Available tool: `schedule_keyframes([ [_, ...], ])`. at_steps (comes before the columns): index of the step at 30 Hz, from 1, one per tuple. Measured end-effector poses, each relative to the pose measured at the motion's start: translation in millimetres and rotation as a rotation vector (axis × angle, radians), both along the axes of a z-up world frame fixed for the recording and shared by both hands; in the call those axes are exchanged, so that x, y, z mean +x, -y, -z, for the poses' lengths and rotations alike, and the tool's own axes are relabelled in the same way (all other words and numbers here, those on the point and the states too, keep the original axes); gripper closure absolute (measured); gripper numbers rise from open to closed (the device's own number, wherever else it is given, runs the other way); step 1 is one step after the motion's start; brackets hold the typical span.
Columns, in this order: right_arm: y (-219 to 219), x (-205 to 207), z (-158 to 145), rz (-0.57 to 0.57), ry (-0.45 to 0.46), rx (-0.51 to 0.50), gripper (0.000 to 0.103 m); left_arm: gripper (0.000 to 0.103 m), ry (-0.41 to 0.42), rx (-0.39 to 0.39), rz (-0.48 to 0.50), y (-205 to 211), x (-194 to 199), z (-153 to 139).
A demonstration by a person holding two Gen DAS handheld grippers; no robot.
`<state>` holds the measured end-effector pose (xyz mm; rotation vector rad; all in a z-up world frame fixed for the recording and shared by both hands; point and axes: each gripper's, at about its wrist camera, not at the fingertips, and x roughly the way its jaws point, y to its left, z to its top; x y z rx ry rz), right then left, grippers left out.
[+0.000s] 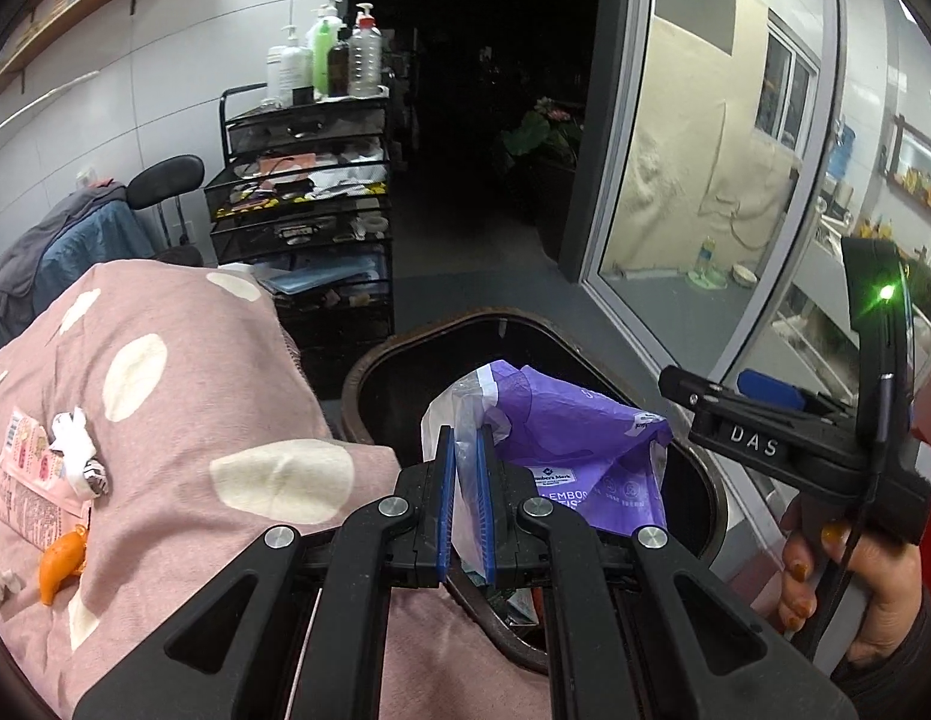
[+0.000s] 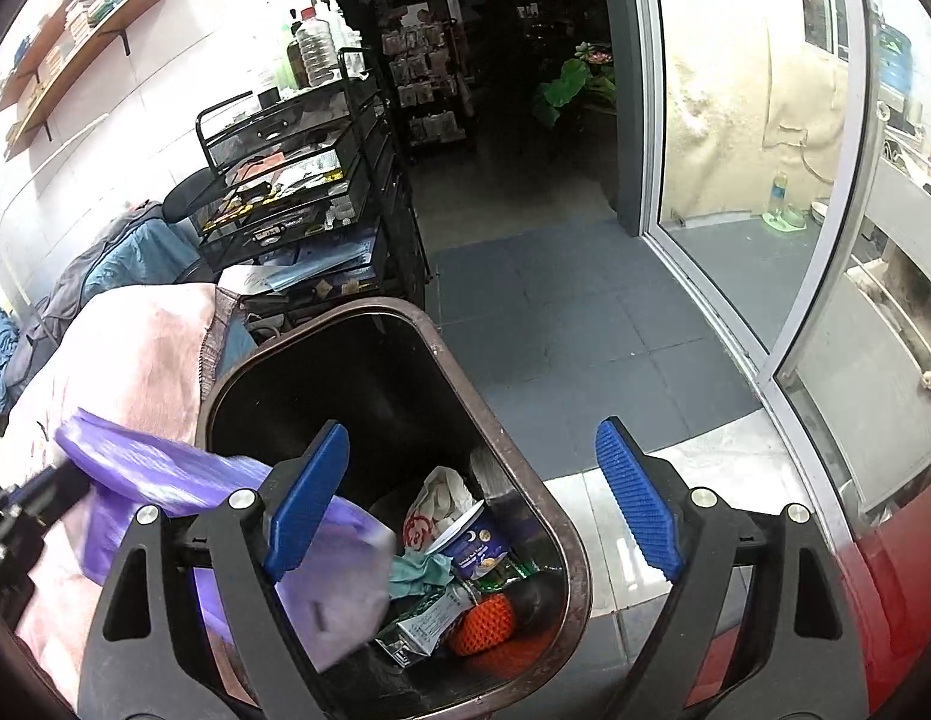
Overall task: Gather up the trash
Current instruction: 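Carry the purple tissue pack to the bin and open the left tool, then move both tools back over the remaining trash on the bedspread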
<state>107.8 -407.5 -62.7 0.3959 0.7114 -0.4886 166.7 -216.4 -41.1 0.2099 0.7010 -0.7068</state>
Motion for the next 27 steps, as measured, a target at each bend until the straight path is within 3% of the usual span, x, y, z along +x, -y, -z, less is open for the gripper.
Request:
schedule_keyframes([
  [5,-1.9,0.0,-0.6,-0.005,-0.001,0.001,0.019,0.094,-0.012,0.056,0.022,11.1,-0.2,9.4],
  [8,-1.6,-0.7,0.1,-0.004,-0.002,0.001,0.019,0.086,-0.020,0.073,0.029,13.2,-1.3,13.7],
  [9,-1.8,-0.4,0.1,-0.004,-0.002,0.003,0.019,0.080,-0.024,0.079,0.035,14.0,-1.2,14.3],
  [11,-1.9,0.0,0.8,-0.004,-0.003,0.005,0.018,0.056,-0.018,0.079,0.034,13.1,-3.1,13.8],
  [12,-2.0,0.3,1.1,-0.003,-0.004,0.005,0.017,0.036,-0.009,0.072,0.030,12.5,-3.7,12.5],
  [14,-2.4,-0.1,1.4,-0.002,0.000,0.006,0.016,0.022,0.016,0.045,0.014,7.7,-6.5,8.1],
  [18,-2.5,0.2,2.5,-0.013,0.004,0.014,0.015,0.012,0.017,0.015,0.005,-1.9,-7.7,1.9],
  [27,-13.7,0.2,0.8,-0.059,0.034,0.003,0.014,0.007,0.015,-0.071,-0.077,-42.1,-12.6,-8.5],
])
